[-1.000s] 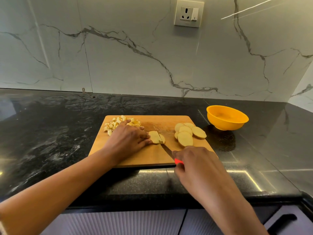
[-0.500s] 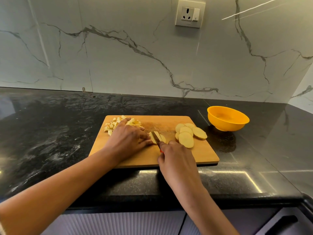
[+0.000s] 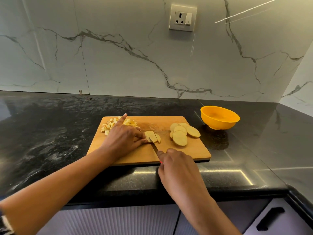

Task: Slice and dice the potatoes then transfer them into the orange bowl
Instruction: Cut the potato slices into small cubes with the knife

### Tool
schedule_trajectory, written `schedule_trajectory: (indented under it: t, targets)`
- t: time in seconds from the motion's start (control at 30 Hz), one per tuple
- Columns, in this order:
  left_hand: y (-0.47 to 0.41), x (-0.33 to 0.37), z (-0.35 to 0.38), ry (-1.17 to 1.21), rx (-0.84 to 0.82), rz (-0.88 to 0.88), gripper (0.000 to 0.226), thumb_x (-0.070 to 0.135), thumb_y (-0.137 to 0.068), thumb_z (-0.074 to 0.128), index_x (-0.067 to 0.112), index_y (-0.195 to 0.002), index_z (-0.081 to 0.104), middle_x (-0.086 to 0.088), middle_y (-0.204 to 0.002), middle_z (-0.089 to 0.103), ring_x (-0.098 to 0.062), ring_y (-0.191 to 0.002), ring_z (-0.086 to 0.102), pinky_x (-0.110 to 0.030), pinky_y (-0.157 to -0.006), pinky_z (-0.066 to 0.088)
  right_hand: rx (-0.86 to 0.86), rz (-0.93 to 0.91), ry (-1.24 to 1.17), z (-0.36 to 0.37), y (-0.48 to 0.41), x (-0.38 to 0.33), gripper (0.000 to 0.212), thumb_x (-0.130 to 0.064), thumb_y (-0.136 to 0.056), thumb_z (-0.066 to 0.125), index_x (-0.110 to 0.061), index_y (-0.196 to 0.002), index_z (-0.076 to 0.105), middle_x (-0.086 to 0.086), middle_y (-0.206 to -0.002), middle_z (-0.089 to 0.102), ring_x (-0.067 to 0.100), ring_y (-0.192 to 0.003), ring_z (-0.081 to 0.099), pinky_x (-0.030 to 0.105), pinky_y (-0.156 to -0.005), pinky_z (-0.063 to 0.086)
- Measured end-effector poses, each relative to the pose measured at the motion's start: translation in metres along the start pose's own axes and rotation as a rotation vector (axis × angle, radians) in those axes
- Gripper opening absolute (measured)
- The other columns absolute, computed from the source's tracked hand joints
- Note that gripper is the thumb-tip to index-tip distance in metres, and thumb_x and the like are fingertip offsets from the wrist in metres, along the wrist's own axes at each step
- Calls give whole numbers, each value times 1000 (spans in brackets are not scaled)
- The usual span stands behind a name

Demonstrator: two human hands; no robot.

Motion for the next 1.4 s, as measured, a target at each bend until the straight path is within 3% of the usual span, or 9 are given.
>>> schedule_trajectory:
  t: [0.3, 0.37, 0.47, 0.6, 1.0, 1.13, 1.23, 1.33, 1.4]
  targets:
    - [-4, -8, -1, 93, -9, 62, 38, 41, -87, 60, 25, -122, 60, 6, -125, 61, -7, -121, 53, -30, -115, -9, 202, 101, -24, -25, -1, 29, 42, -28, -99, 44, -29, -141, 44, -6, -105, 58, 4, -82, 46, 14, -61, 33]
    - [-15, -8, -3, 105, -167, 161, 47, 31, -90, 59, 28, -135, 46, 10, -140, 46, -4, -132, 39, -39, -118, -2, 239, 164, 8, -19, -13, 39, 43, -29, -99, 45, -29, -142, 43, -6, -111, 60, 5, -88, 51, 17, -68, 36]
    - [-38, -5, -9, 178, -481, 251, 59, 18, -91, 58, 37, -141, 32, 17, -149, 30, 2, -135, 21, -32, -114, -1, 236, 207, 7, -11, -20, 47, 43, -30, -98, 47, -28, -142, 44, -6, -114, 61, 8, -97, 57, 19, -74, 43]
    - [-65, -4, -12, 253, -758, 284, 55, 13, -88, 62, 37, -135, 45, 14, -147, 35, -2, -135, 25, -29, -111, 18, 220, 202, -17, -7, -17, 51, 44, -29, -100, 44, -29, -144, 40, -6, -114, 57, 7, -99, 54, 18, -73, 38]
    - [-56, -1, -11, 227, -551, 90, 43, 40, -83, 67, 28, -124, 59, 7, -122, 58, -7, -101, 52, -24, -92, 44, 161, 143, -71, -9, -11, 45, 44, -29, -100, 43, -29, -143, 40, -6, -111, 55, 7, -92, 49, 19, -70, 35]
    - [-35, 19, -7, -35, -367, -22, 57, 59, -84, 54, 24, -129, 55, 6, -124, 58, -6, -99, 51, -20, -86, 41, 111, 117, -75, -8, -11, 43, 41, -28, -99, 45, -29, -140, 45, -5, -108, 56, 9, -91, 50, 20, -71, 39]
    - [-17, 25, -6, -174, -270, -132, 73, 71, -81, 42, 27, -139, 42, 4, -138, 50, -14, -122, 47, -30, -100, 37, 87, 115, -61, -5, -13, 44, 39, -27, -99, 45, -28, -137, 49, -4, -109, 58, 11, -98, 54, 22, -75, 41]
    - [6, 16, -8, -175, -289, -245, 109, 90, -62, 2, 27, -147, 23, 3, -155, 22, -17, -143, 17, -41, -116, 6, 62, 125, -36, -3, -16, 45, 35, -27, -98, 45, -25, -132, 54, -3, -109, 59, 12, -98, 55, 24, -77, 44]
    - [20, 11, -5, -175, -341, -232, 130, 90, -42, -25, 25, -150, 9, 2, -158, -3, -14, -143, -13, -44, -111, -15, 58, 126, -20, -2, -16, 45, 34, -26, -99, 44, -24, -130, 55, -2, -108, 58, 13, -97, 56, 24, -74, 43]
Point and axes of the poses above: each hand's wrist, its own y-axis away from the middle knuckle, its own z-axis out of the palm, x = y × z, the point moved 2 cm from there along -y, towards the middle knuckle
